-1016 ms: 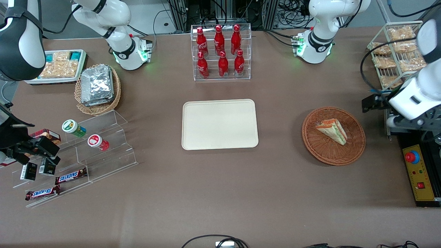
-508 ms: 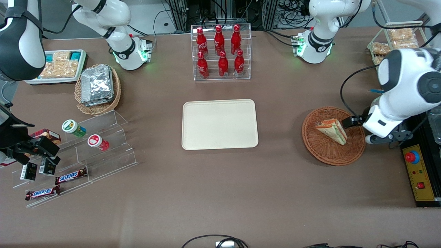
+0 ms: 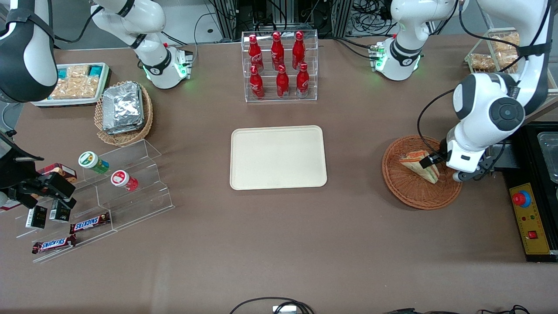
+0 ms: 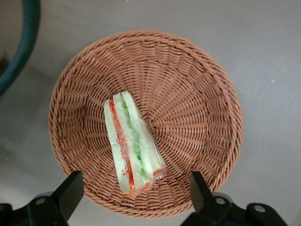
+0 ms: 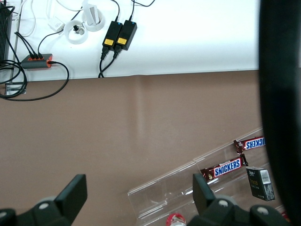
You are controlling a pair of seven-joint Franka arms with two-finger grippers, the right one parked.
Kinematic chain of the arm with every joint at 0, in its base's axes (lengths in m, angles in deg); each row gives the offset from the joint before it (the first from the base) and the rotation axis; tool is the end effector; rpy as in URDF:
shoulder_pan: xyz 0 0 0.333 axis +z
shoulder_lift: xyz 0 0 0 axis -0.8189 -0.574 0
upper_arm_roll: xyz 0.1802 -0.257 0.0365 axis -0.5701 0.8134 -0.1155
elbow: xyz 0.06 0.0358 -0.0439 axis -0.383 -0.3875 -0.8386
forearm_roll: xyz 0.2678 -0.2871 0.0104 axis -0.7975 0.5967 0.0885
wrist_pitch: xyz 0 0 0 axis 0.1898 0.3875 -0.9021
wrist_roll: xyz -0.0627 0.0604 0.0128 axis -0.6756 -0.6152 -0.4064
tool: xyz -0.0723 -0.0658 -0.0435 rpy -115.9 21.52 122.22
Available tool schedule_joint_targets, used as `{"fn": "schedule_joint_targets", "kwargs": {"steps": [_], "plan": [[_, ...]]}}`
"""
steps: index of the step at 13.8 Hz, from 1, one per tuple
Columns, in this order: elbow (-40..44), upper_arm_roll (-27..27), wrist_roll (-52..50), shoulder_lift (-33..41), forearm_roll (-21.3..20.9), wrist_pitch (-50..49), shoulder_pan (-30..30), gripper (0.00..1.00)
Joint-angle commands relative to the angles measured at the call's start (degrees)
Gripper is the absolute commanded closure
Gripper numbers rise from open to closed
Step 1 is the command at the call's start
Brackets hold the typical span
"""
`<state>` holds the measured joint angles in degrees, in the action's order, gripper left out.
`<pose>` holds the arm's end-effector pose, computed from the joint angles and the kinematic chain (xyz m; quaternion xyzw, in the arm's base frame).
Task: Place sandwich from basket to tray
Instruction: 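Lower the open left gripper around the sandwich and close it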
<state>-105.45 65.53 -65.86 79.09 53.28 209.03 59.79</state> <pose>0.5276 -0.0258 0.3373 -0.9711 -0.2341 0.0289 0.0359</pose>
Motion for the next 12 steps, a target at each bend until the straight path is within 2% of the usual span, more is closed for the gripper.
{"fn": "schedule_joint_targets", "kwargs": {"steps": [1,6,8,12], "plan": [[-4.9,0.0,-7.2,1.1,-0.8,5.8,0.0,0.00],[-10.7,0.0,-11.3,-0.6,-0.8,15.4,2.1,0.00],[-11.1,-0.1,-13.3,-1.7,-0.8,17.0,4.2,0.00],[-11.1,0.0,-20.0,-4.6,-0.8,20.1,3.9,0.00]]}}
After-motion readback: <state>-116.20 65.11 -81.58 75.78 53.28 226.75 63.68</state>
